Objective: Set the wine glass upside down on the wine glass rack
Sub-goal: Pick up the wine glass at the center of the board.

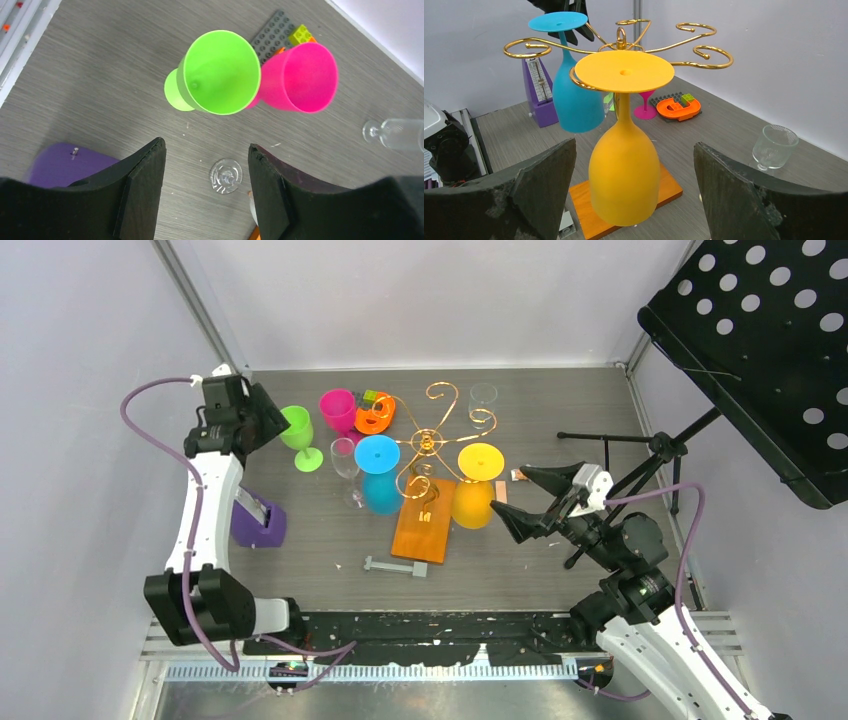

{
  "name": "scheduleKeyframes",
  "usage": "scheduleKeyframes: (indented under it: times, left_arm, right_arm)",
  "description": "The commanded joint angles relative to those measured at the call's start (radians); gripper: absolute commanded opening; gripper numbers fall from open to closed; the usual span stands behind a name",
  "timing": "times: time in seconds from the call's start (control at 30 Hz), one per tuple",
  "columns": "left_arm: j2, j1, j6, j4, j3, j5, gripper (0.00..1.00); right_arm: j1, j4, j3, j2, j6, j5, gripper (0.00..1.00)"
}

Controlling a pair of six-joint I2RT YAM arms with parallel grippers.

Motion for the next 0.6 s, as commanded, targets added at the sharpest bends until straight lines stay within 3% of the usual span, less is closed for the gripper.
scheduleKeyframes:
  times: [0.0,0.33,0.57]
  left_arm:
    - [0.034,0.010,-0.039,0.039,0.018,-0.084,0.60]
    - [0.219,0.010,-0.064,0.026,0.128,-0.152,0.55]
    - [0.347,0.010,-0.047,0.008,0.197,-0.164,0.43]
  right_arm:
    - [0.000,0.019,0.028,0.003,0.015,0.015,0.93]
    - [0.000,0.035,0.009,0.010,0.021,0.015,0.93]
    - [0.000,0.035,0.005,0.010,0.019,0.015,0.93]
